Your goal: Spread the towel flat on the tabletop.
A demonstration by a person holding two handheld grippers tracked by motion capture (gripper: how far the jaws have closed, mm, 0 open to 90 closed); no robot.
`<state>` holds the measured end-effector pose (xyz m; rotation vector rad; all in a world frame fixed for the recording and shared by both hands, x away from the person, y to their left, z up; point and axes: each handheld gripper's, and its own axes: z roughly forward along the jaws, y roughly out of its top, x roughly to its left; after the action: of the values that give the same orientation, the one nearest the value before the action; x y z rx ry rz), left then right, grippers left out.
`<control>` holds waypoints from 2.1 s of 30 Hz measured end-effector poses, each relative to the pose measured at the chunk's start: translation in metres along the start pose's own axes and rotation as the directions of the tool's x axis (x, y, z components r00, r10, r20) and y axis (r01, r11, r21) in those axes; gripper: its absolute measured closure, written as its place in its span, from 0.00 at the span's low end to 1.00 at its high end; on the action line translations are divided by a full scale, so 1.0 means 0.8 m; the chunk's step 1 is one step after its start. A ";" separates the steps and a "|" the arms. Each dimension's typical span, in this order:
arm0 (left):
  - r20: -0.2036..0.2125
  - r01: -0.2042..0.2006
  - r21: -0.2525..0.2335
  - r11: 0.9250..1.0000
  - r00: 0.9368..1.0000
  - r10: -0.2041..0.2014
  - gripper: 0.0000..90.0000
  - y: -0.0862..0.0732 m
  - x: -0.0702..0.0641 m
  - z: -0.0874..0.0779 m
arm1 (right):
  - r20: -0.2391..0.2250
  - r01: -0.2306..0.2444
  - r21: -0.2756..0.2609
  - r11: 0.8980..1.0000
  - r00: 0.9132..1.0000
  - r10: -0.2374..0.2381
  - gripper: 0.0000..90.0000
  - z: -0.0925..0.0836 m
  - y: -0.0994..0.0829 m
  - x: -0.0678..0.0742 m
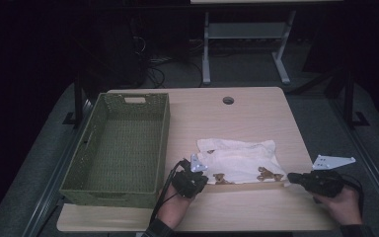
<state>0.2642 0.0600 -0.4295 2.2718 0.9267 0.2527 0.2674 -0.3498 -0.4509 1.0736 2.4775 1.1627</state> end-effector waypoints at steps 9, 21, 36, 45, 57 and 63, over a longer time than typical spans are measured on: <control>0.024 -0.014 0.090 0.996 1.000 0.012 0.84 -0.014 -0.005 0.013 | -0.029 0.012 0.055 0.998 1.000 -0.010 0.85 0.004 -0.016 0.014; -0.023 -0.020 0.019 1.000 1.000 0.020 0.70 0.016 0.019 0.020 | 0.017 0.018 0.016 1.000 1.000 -0.019 0.78 0.015 0.017 -0.004; -0.086 0.014 -0.029 0.999 0.996 -0.017 0.69 0.054 0.055 0.044 | 0.049 0.033 -0.026 0.999 0.998 -0.031 0.77 0.042 0.069 -0.035; -0.156 0.047 -0.026 0.999 0.986 -0.050 0.69 0.082 0.088 0.067 | 0.059 0.004 -0.038 0.999 0.998 -0.002 0.77 0.061 0.095 -0.066; -0.226 0.112 0.014 0.994 0.968 -0.106 0.65 0.098 0.133 0.105 | 0.108 -0.089 0.053 0.995 0.991 0.083 0.77 0.106 0.107 -0.123; -0.214 0.119 0.026 0.993 0.970 -0.111 0.67 0.097 0.138 0.118 | 0.092 -0.112 0.080 0.990 0.990 0.105 0.78 0.120 0.100 -0.127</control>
<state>0.4258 0.0461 -0.4593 2.2476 1.1783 0.4368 0.4261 -0.3292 -0.4681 1.2692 2.4473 1.0230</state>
